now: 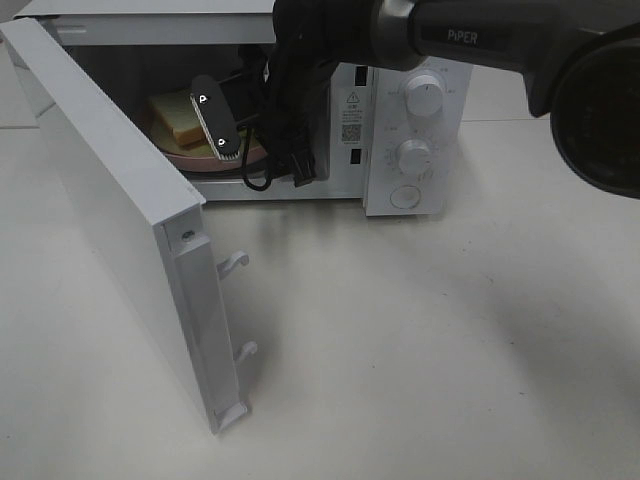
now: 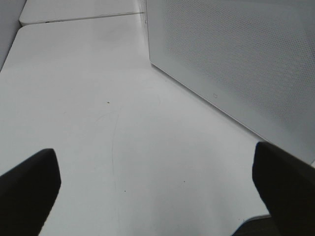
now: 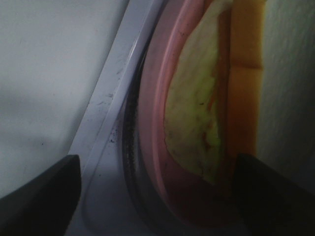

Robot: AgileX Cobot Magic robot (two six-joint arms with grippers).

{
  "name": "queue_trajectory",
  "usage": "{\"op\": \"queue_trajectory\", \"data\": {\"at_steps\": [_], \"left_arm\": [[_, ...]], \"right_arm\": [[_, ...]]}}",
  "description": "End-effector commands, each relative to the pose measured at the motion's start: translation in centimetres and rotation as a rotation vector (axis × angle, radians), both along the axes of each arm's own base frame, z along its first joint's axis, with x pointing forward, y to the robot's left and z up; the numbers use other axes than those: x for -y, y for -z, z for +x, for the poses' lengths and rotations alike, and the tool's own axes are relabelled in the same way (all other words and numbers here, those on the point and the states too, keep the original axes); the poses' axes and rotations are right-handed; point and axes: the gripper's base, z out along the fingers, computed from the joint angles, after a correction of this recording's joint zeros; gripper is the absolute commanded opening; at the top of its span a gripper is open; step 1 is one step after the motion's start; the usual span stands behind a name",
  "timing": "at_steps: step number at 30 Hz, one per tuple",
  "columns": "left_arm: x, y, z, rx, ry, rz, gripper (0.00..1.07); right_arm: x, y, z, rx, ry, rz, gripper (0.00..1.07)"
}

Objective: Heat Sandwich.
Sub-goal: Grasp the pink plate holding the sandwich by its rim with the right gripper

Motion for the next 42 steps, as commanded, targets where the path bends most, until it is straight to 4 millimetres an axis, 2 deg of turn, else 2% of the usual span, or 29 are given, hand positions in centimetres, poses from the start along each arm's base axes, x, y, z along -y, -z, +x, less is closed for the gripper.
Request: {"op": "queue_trajectory", "data": {"at_steps": [1,5,17,22,23,25,26,27,28,30,31,33,42], "left_arm": [[0.1,0.0,-0.2,0.024,-0.002,-0.016,1.00],[0.1,0.0,-0.2,0.024,-0.003,-0.016,1.00],[0.0,0.0,-0.2,0.024,-0.004,-0.013,1.00],[0.0,0.0,-0.2,0.024,-0.004,-0.013,1.00],[0.0,0.0,-0.2,0.024,-0.004,-0.013,1.00],[0.0,0.0,-0.2,0.024,-0.004,-0.013,1.00],[0.0,0.0,-0.2,0.024,-0.004,-0.013,1.00],[0.0,0.0,-0.2,0.024,-0.004,-0.013,1.00],[0.0,0.0,-0.2,0.024,-0.004,-0.013,1.00],[0.0,0.0,-0.2,0.024,-0.004,-0.013,1.00],[0.0,0.0,-0.2,0.024,-0.004,-0.013,1.00],[0.0,0.0,-0.2,0.024,-0.004,-0.013,1.00],[0.0,0.0,-0.2,0.024,-0.004,-0.013,1.00]], "right_arm": [[-0.7,0.2,-0.1,0.004,-0.010,-0.002,0.80],[-1.5,0.5,-0.2,0.007,-0.021,0.008,0.79],[-2.3,2.1,0.7,0.000,-0.012,0.033,0.77],[-2.0,2.2,1.0,-0.008,0.005,0.050,0.70],[-2.0,2.2,1.1,-0.008,0.006,0.051,0.67],[-2.0,2.2,1.1,-0.009,0.006,0.050,0.50],[-2.0,2.2,1.1,-0.009,0.006,0.050,0.50],[-2.0,2.2,1.1,-0.007,0.006,0.052,0.42],[-2.0,2.2,1.1,-0.007,0.006,0.052,0.24],[-2.0,2.2,1.1,-0.008,0.006,0.051,0.09],[-2.0,2.2,1.1,-0.008,0.006,0.051,0.09],[-2.0,2.3,1.1,-0.010,0.006,0.050,0.00],[-1.9,2.3,1.0,-0.016,0.003,0.041,0.00]]}}
